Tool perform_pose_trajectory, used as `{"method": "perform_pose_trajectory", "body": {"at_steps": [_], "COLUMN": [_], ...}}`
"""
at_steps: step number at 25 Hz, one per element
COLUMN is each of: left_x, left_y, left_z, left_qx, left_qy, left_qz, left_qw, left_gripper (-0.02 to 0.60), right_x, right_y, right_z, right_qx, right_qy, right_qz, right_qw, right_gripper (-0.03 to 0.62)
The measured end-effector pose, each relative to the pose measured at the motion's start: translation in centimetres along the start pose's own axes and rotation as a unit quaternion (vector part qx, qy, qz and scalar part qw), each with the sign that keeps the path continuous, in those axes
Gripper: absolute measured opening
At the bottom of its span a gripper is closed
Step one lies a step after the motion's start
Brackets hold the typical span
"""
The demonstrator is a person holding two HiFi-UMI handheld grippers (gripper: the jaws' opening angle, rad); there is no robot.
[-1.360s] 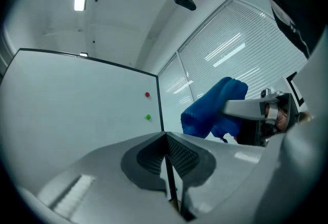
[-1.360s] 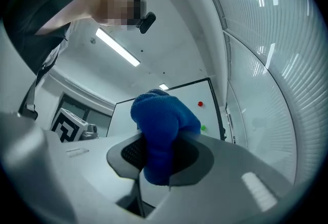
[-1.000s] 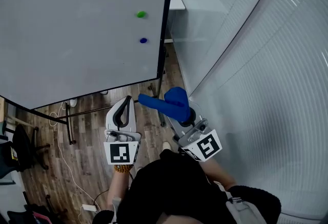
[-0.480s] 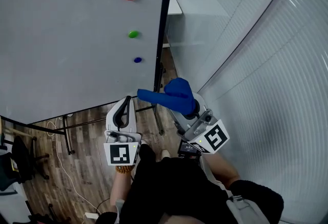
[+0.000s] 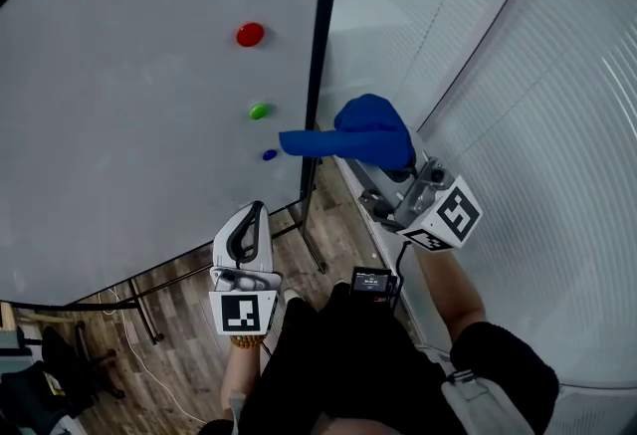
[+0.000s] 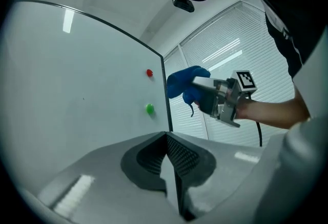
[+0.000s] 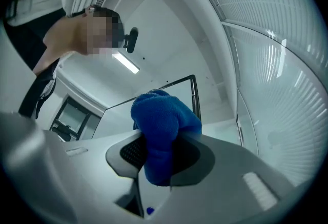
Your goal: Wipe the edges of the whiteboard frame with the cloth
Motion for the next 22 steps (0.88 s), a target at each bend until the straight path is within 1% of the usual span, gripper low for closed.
{"method": "perform_pose_trajectory", "body": {"at_steps": [4, 7, 10, 13, 15, 19, 22], "left_x": [0.0, 0.6, 1.3, -0.8, -1.4, -0.5, 0.1], "left_y": [0.8, 2.5, 3.4, 4.4, 4.4, 3.6, 3.4], "left_z": [0.5, 1.0, 0.8, -0.3, -0.3, 0.3, 0.4], "left_qx": [-0.004, -0.006, -0.008, -0.015, -0.015, -0.016, -0.017], "left_qy": [0.006, 0.012, 0.006, -0.003, 0.000, 0.003, 0.007], "left_qz": [-0.002, -0.002, -0.006, -0.003, 0.001, -0.001, -0.003], "left_qw": [1.0000, 0.9999, 0.9999, 0.9999, 0.9999, 0.9999, 0.9998], "left_gripper": [0.000, 0.000, 0.000, 0.000, 0.001, 0.001, 0.000], "right_x": [-3.3, -4.3, -5.7, -8.7, -9.9, -10.1, -10.4], "right_y": [1.6, 2.9, 6.1, 10.8, 12.5, 13.9, 15.1], "right_z": [4.1, 7.6, 10.1, 12.1, 13.1, 14.4, 14.7], "right_qx": [-0.022, -0.051, -0.092, -0.115, -0.126, -0.142, -0.159], "right_qy": [-0.002, 0.011, 0.017, 0.025, 0.034, 0.064, 0.075], "right_qz": [0.039, 0.059, 0.055, 0.045, 0.034, 0.023, 0.021], "right_qw": [0.999, 0.997, 0.994, 0.992, 0.991, 0.987, 0.984], "right_gripper": [0.133, 0.133, 0.137, 0.143, 0.147, 0.152, 0.152]}}
Point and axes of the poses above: the fingertips, and each gripper's own axes: y forward along the fingers, z to its right, x out of its underside, the point moved 8 cm from there along -y, backward along the fingers, and after that the axes turned 6 degrees about z, right-handed, at the moved point
